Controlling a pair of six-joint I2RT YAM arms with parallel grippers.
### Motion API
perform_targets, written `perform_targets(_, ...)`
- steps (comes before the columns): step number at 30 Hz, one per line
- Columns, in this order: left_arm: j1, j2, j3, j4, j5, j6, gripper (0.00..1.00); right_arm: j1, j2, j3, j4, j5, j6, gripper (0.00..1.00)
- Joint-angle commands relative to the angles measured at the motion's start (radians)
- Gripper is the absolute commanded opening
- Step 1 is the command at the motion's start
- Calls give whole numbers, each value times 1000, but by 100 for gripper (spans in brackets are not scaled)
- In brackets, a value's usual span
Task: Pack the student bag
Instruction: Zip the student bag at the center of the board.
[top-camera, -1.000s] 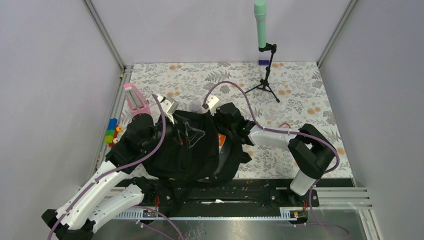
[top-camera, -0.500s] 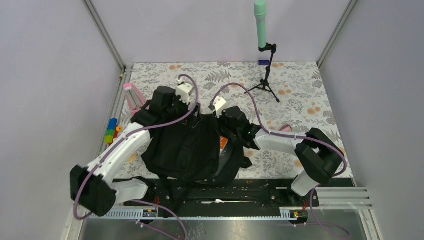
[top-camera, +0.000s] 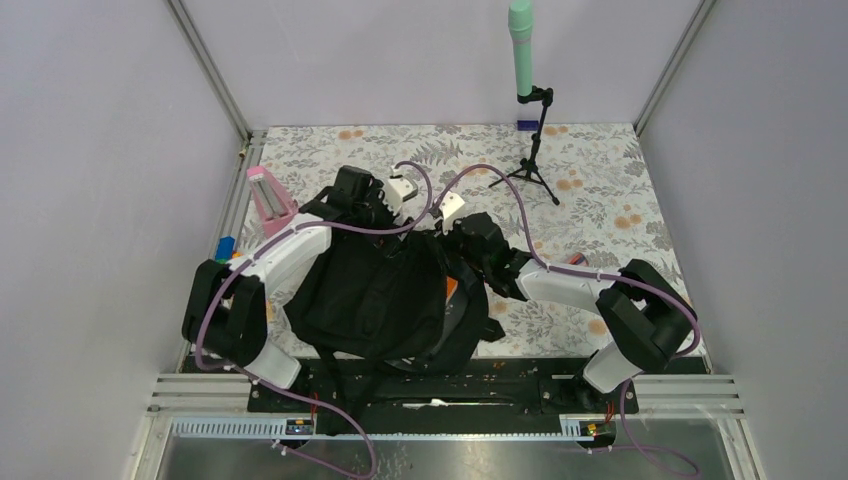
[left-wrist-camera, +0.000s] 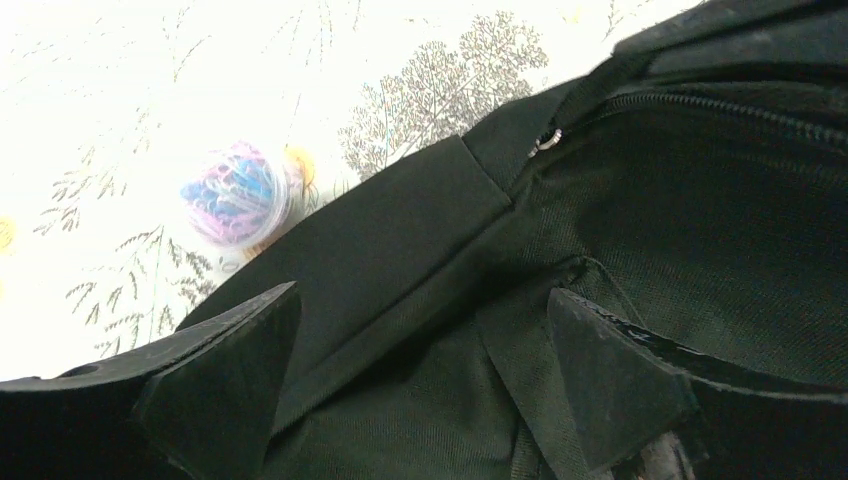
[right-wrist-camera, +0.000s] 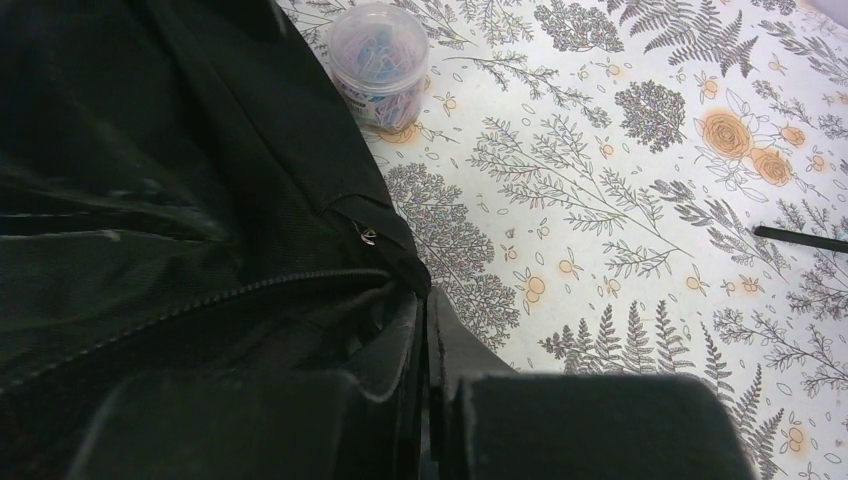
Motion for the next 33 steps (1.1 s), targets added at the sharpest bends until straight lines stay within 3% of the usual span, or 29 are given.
perform_targets(1,4,64,57,134,45,17,99,-11,-48,-1,68,-17,16,0)
perform_targets(6,3,105,57,187,80,-2,97,-11,-56,4,56,-25,9,0)
perform_targets(15,5,190,145,126,199,-60,79,-11,-53,6,58,-26,19,0)
perform_targets(19,4,232,158,91,201,-45,65,-11,-48,5,66,-20,27,0)
perform_targets(22,3,271,199,35,204,-44,42,-11,-48,8,67,-10,31,0)
perform_targets(30,3,272,240,-13,169,-48,0,-11,-68,7,53,51,17,0)
perform_targets(33,3,261,244,-19,136,-42,0,-11,-82,-3,53,95,18,0)
